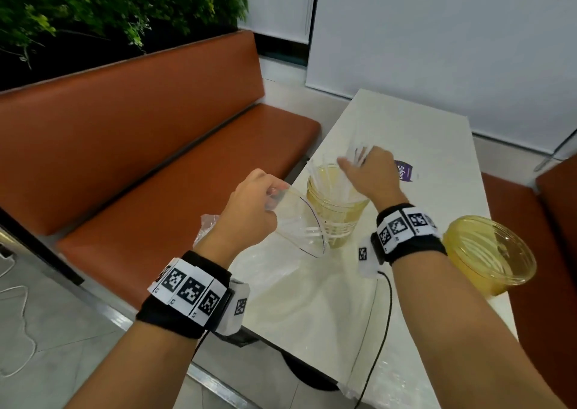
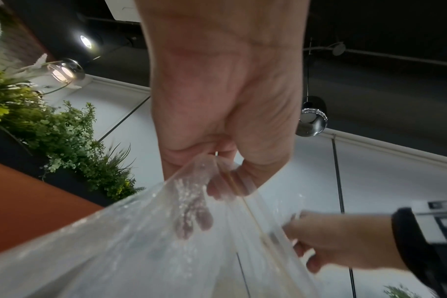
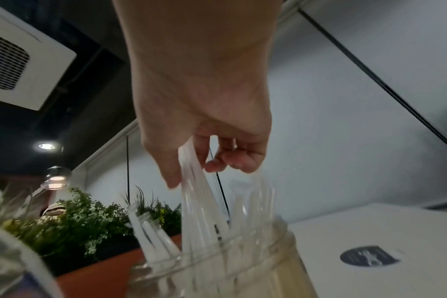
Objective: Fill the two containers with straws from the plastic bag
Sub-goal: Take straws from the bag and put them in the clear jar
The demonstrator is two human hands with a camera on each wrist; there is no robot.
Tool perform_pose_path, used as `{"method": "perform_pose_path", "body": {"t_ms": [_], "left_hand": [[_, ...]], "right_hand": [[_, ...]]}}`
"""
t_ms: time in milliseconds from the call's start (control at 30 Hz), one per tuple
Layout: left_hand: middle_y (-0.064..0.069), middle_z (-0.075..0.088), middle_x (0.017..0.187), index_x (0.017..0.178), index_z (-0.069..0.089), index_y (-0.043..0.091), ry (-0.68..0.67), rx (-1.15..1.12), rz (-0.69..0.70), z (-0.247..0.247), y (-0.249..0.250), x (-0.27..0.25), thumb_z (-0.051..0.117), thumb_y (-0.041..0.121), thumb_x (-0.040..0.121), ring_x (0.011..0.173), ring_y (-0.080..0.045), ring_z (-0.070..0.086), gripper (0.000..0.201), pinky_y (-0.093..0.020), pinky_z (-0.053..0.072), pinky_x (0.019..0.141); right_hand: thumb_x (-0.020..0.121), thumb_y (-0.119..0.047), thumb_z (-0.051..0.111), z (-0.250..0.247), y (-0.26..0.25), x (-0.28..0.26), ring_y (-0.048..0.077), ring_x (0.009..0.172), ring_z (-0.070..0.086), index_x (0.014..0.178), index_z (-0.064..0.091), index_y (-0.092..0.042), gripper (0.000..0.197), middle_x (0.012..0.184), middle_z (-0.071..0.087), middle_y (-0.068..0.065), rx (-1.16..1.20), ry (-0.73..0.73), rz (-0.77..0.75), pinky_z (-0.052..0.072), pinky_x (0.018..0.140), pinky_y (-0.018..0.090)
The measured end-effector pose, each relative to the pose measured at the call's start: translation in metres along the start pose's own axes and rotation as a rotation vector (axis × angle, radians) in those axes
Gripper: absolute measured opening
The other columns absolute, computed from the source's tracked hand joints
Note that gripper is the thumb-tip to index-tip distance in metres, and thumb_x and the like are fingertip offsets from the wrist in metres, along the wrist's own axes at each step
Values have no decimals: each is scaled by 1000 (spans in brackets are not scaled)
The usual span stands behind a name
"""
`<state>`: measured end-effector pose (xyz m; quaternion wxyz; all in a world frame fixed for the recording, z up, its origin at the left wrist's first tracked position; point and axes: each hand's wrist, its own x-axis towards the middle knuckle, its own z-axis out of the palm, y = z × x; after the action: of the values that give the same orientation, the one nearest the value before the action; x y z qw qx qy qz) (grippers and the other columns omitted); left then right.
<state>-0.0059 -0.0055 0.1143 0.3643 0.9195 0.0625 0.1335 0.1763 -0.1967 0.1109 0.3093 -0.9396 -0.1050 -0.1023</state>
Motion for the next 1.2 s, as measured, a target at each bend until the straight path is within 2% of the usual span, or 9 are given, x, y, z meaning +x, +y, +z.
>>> {"method": "perform_pose_path", "body": {"t_ms": [233, 333, 433, 500, 667, 800, 967, 1100, 1200], "left_hand": [[20, 48, 101, 110, 64, 46, 19, -39, 31, -10, -5, 2, 40, -12, 69, 100, -7, 60, 75, -49, 57, 81], [22, 47, 101, 111, 63, 45, 15, -50, 30, -11, -4, 3, 40, -12, 68, 100, -7, 61, 75, -54, 55, 81], [19, 47, 101, 117, 66, 34, 16, -49, 28, -13, 0, 1, 42, -17, 71, 102, -9, 58, 72, -47, 55, 83], [16, 48, 102, 118, 67, 29, 19, -49, 31, -14, 1, 0, 43, -18, 72, 101, -10, 57, 70, -43, 55, 84], [13, 49, 102, 118, 68, 26, 25, -51, 36, -16, 0, 1, 46, -17, 71, 102, -13, 59, 67, -38, 56, 81], [16, 48, 102, 118, 66, 29, 10, -39, 34, -17, 2, 3, 46, -16, 72, 102, -12, 59, 67, -42, 56, 80], [22, 45, 103, 112, 62, 38, -21, -28, 27, -15, 0, 4, 41, -10, 69, 103, -13, 60, 68, -52, 53, 84], [8, 49, 110, 122, 64, 21, 1, -30, 55, -14, 6, 4, 45, -19, 77, 103, -15, 55, 64, -20, 49, 77], [4, 51, 115, 129, 62, 17, 1, -45, 78, -13, 9, 4, 47, -20, 78, 106, -16, 55, 65, -30, 52, 86]], "right_hand": [[78, -11, 78, -8, -14, -3, 14, 104, 61, 125, 54, -32, 56, 118, 64, -1, 453, 212, -232, 51, 85, 25], [96, -25, 61, 3, -17, -2, 21, 115, 61, 119, 70, -21, 24, 121, 68, 0, 115, 41, -384, 48, 99, 35], [94, -53, 59, 21, -1, -8, 22, 120, 58, 119, 72, -20, 43, 124, 67, 0, -43, -201, -252, 46, 101, 39], [90, -62, 57, 23, 7, -8, 22, 119, 56, 113, 74, -22, 49, 119, 68, -1, 71, -86, -244, 45, 97, 35], [102, -31, 54, 6, -4, -2, 20, 128, 46, 135, 60, -16, 37, 133, 57, 3, 75, 324, -408, 34, 97, 21], [109, -30, 35, 24, -1, -4, 31, 144, 36, 147, 47, -5, 47, 151, 48, 12, -235, -68, -534, 28, 119, 40], [106, -39, 39, 23, 1, -12, 37, 138, 39, 130, 66, -21, 40, 145, 53, 9, -317, -79, -444, 28, 113, 49], [97, -44, 54, -9, -44, -25, 22, 64, 56, 64, 67, -12, 47, 68, 64, 2, -65, 187, -531, 47, 66, 34], [93, -42, 63, -18, -77, -53, 21, 47, 50, 54, 64, -10, 50, 48, 59, 2, -16, -133, -630, 46, 56, 30]]}}
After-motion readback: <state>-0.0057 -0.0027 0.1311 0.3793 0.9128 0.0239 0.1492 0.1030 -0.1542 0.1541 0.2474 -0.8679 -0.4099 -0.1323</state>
